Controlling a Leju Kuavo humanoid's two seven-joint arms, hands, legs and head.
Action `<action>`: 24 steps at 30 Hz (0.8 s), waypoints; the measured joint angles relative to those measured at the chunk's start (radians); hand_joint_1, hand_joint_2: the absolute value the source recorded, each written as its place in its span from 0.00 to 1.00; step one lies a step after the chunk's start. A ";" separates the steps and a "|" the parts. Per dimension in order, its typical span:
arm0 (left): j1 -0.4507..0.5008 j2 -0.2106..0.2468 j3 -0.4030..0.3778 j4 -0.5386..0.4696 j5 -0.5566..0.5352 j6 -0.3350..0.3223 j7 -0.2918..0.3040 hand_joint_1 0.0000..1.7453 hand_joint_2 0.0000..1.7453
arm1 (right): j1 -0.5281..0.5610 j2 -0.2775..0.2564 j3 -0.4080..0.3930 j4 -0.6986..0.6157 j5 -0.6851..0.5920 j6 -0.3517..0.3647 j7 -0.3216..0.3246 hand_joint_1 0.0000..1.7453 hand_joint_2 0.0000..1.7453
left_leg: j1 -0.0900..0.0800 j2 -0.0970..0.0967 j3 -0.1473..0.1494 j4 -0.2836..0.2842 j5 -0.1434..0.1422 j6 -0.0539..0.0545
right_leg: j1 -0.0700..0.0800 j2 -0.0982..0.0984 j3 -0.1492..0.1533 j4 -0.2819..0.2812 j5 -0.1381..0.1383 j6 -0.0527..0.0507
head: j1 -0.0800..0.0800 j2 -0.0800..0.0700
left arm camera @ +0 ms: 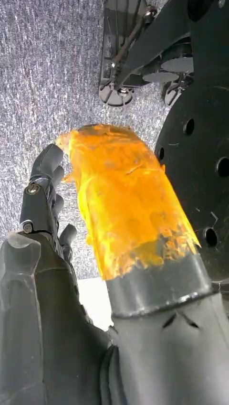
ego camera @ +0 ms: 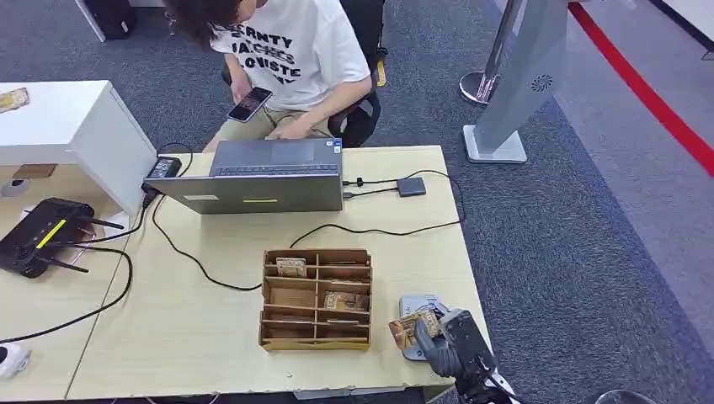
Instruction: Pass the card to the sensor for recognition and then transmit it.
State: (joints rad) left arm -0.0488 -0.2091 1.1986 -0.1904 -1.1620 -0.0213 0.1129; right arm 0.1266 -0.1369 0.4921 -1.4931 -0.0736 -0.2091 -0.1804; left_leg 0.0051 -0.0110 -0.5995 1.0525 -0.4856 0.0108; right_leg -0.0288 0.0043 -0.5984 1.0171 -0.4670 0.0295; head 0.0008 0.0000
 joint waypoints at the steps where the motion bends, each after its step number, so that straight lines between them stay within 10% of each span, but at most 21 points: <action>1: 0.000 0.000 0.000 0.000 -0.002 0.000 0.000 0.00 0.00 | -0.004 0.002 0.000 0.006 0.003 -0.008 0.000 1.00 1.00 | 0.000 0.000 0.000 0.000 0.000 0.000 | 0.000 0.000 0.000 0.000 0.000 0.000 | 0.000 0.000; 24: 0.000 0.000 0.000 0.000 -0.002 -0.009 -0.007 0.00 0.00 | -0.009 0.008 -0.027 0.019 0.006 -0.067 -0.011 1.00 1.00 | 0.000 0.000 0.001 0.000 0.000 0.000 | 0.000 0.000 0.001 0.000 0.000 0.000 | 0.000 0.000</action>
State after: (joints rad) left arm -0.0484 -0.2087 1.1990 -0.1904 -1.1639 -0.0305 0.1060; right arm 0.1181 -0.1293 0.4650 -1.4736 -0.0671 -0.2762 -0.1919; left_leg 0.0051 -0.0109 -0.5983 1.0526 -0.4856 0.0108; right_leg -0.0289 0.0044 -0.5976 1.0170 -0.4670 0.0295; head 0.0011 0.0000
